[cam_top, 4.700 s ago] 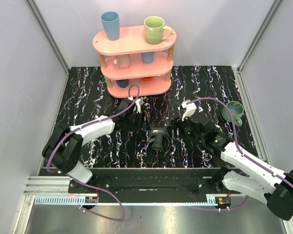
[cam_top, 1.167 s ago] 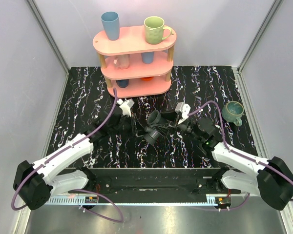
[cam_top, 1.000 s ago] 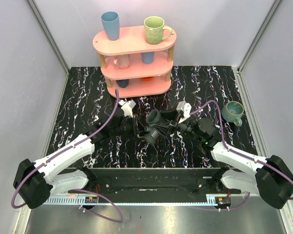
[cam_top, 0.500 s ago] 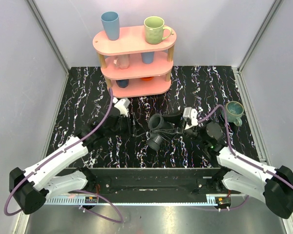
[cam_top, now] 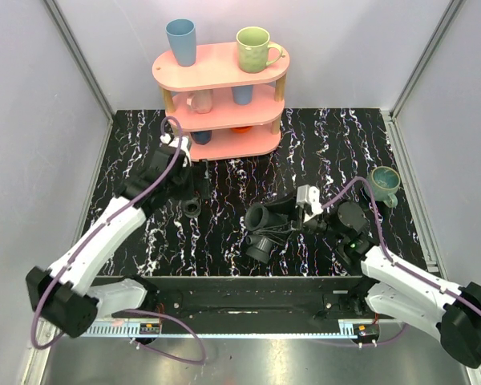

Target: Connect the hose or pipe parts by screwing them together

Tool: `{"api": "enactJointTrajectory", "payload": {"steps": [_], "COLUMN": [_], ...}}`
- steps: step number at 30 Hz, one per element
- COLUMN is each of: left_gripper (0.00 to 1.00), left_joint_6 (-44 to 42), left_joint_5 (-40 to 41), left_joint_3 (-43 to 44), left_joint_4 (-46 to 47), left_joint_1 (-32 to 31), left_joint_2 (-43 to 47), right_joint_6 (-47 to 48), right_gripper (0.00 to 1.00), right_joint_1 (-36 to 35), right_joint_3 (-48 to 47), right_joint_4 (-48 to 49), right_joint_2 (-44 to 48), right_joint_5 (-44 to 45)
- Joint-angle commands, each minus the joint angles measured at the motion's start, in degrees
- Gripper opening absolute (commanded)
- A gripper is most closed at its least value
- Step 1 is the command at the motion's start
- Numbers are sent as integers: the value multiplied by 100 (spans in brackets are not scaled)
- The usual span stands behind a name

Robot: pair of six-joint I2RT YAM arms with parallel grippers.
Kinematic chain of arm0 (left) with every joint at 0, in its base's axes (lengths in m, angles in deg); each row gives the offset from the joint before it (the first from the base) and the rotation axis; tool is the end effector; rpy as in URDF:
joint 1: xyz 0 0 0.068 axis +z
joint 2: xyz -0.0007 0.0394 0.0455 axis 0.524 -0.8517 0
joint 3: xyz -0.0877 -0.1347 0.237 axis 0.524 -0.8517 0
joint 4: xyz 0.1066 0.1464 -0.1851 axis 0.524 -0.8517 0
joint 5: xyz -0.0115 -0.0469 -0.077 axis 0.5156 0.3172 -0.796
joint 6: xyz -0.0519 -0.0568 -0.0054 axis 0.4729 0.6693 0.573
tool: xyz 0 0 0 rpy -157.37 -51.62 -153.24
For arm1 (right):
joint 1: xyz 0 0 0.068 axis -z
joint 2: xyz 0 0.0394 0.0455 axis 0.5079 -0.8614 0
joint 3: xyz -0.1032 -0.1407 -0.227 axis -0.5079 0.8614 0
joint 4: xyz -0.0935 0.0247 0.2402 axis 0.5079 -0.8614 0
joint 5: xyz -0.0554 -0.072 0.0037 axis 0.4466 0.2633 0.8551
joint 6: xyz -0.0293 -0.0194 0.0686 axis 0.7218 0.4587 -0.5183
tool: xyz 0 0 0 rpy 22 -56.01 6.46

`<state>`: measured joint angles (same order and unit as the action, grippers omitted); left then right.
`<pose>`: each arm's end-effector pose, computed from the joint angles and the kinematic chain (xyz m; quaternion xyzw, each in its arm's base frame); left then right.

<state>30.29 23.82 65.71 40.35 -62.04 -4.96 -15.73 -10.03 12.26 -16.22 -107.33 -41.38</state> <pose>0.2127 -0.1183 0.3253 0.0085 0.9115 -0.1620 0.3779 0.1359 0.1715 0.3027 -0.4422 0.4672 0.4671 0.6066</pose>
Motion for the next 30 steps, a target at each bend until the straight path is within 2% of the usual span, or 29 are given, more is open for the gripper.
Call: {"api": "enactJointTrajectory", "payload": {"steps": [1,5,7,9,12,18,30], "left_gripper": [95,92,90,85,82,81,72], "left_joint_6": [-890,-1181,-1269,-1331,-1507,-1578,-1534], "left_joint_5": [-157,-308,-631,-878,-1257,-1179,-1046], "left_joint_3": [415,645,776,864,935,1040,1014], "left_joint_4": [-339,-348,-365,-331,-286,-278,-260], "left_joint_1": [661,1127,1408,1610,1629,1637,1637], "left_joint_2": [-989,-1870,-2362,-2748,-3109,-3506,-3831], "right_joint_6": [114,219,228,220,395,466,562], "right_gripper": [20,20,20,21,21,21,21], "right_joint_1": [4,13,4,12,13,13,4], "right_joint_3": [176,361,423,440,467,467,441], "right_joint_4": [189,146,154,102,75,181,49], "right_joint_2": [309,502,538,547,556,389,485], "right_joint_5": [239,397,380,319,310,257,353]}}
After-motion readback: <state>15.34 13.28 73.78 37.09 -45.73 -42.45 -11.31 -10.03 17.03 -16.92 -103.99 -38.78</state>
